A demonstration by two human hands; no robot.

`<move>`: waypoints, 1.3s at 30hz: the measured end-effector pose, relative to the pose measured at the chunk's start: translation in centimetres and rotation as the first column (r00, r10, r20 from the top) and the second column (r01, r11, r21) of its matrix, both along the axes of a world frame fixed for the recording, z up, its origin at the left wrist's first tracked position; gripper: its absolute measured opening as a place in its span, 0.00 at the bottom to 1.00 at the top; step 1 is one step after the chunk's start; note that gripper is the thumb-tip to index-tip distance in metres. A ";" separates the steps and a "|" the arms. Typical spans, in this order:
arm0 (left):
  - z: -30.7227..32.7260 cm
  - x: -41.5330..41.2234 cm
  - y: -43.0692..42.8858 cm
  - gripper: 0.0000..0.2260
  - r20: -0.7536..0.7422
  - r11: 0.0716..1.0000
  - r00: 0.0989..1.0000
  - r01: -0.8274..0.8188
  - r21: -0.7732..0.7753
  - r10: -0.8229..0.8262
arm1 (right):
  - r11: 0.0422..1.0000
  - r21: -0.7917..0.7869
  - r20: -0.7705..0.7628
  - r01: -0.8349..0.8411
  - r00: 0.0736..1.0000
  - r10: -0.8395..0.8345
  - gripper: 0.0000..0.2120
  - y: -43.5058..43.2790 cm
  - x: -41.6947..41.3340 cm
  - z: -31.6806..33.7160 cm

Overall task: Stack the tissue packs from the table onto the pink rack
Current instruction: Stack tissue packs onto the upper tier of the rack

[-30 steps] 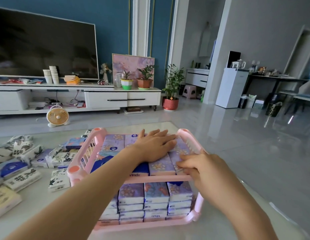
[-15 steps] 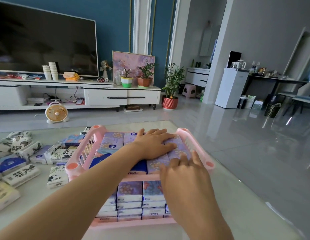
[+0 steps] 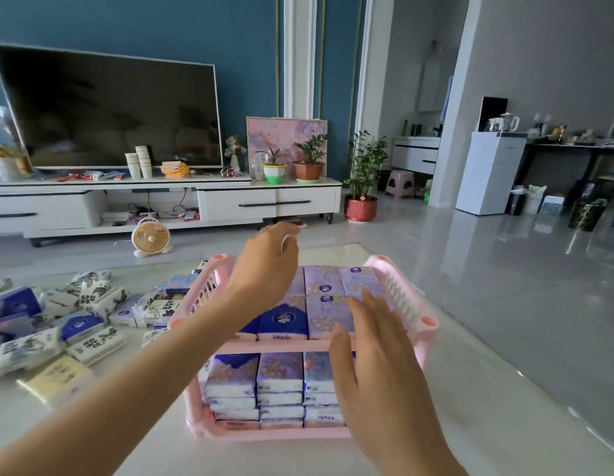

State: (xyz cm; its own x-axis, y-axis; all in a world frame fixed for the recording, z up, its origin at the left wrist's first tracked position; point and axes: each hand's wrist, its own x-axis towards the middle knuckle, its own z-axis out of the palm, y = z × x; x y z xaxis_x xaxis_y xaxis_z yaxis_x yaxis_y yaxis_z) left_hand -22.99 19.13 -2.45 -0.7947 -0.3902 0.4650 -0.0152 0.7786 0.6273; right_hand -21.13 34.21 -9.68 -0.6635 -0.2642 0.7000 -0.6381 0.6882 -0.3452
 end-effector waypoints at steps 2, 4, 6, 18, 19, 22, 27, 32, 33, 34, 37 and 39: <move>-0.4 2.9 -0.8 0.17 0.045 0.994 0.998 -0.033 -0.102 0.038 | 0.999 0.052 -0.024 0.016 1.000 -0.014 0.20 -0.1 -0.9 0.2; -1.1 4.7 -0.9 0.20 0.192 0.956 0.980 0.001 -0.292 0.058 | 0.991 0.136 0.041 -0.011 0.999 0.005 0.16 -0.5 -1.8 1.0; -2.2 4.8 -1.2 0.21 0.372 0.924 0.924 0.065 -0.376 0.087 | 0.980 0.190 0.132 -0.056 0.991 0.031 0.12 -0.8 -2.8 2.6; -4.9 1.3 -3.0 0.32 0.614 0.759 0.741 0.229 -0.610 0.271 | 0.807 0.557 0.448 -0.196 0.889 -0.094 0.31 -2.7 -7.3 2.8; -5.0 1.2 -3.1 0.31 0.610 0.757 0.744 0.225 -0.613 0.272 | 0.802 0.561 0.467 -0.207 0.879 -0.099 0.32 -2.6 -7.2 3.0; -5.2 1.1 -3.0 0.28 0.604 0.774 0.752 0.208 -0.598 0.264 | 0.793 0.562 0.495 -0.234 0.863 -0.096 0.34 -2.4 -6.9 3.3; -5.6 0.9 -3.4 0.39 0.582 0.775 0.782 0.221 -0.593 0.223 | 0.800 0.559 0.473 -0.220 0.877 -0.089 0.33 -2.4 -6.7 3.3; -5.1 1.5 -3.0 0.35 0.601 0.803 0.763 0.194 -0.564 0.237 | 0.838 0.508 0.382 -0.196 0.924 -0.015 0.29 -2.4 -5.8 3.2; -4.8 1.9 -2.5 0.30 0.565 0.834 0.794 0.144 -0.533 0.224 | 0.849 0.495 0.332 -0.187 0.943 0.014 0.29 -2.2 -5.6 3.1; -4.4 2.4 -2.0 0.26 0.486 0.861 0.849 0.077 -0.503 0.208 | 0.858 0.477 0.282 -0.189 0.958 0.055 0.31 -2.0 -5.2 3.0; -4.1 4.2 -0.6 0.17 0.074 0.835 0.972 -0.150 -0.529 0.222 | 0.915 0.355 0.150 -0.191 0.978 0.146 0.28 -1.4 -3.4 1.8; -4.6 5.6 0.1 0.20 -0.034 0.814 0.972 -0.214 -0.540 0.233 | 0.955 0.253 0.043 -0.153 0.988 0.146 0.26 -1.3 -2.1 0.7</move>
State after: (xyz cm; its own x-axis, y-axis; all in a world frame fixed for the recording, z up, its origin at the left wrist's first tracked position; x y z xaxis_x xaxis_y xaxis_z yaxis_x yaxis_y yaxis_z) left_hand -17.41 19.21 -7.08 -0.7346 -0.2557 0.6285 -0.2433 0.9639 0.1078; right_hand -23.18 32.94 -9.01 -0.6182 -0.5293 0.5811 -0.7343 0.6527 -0.1867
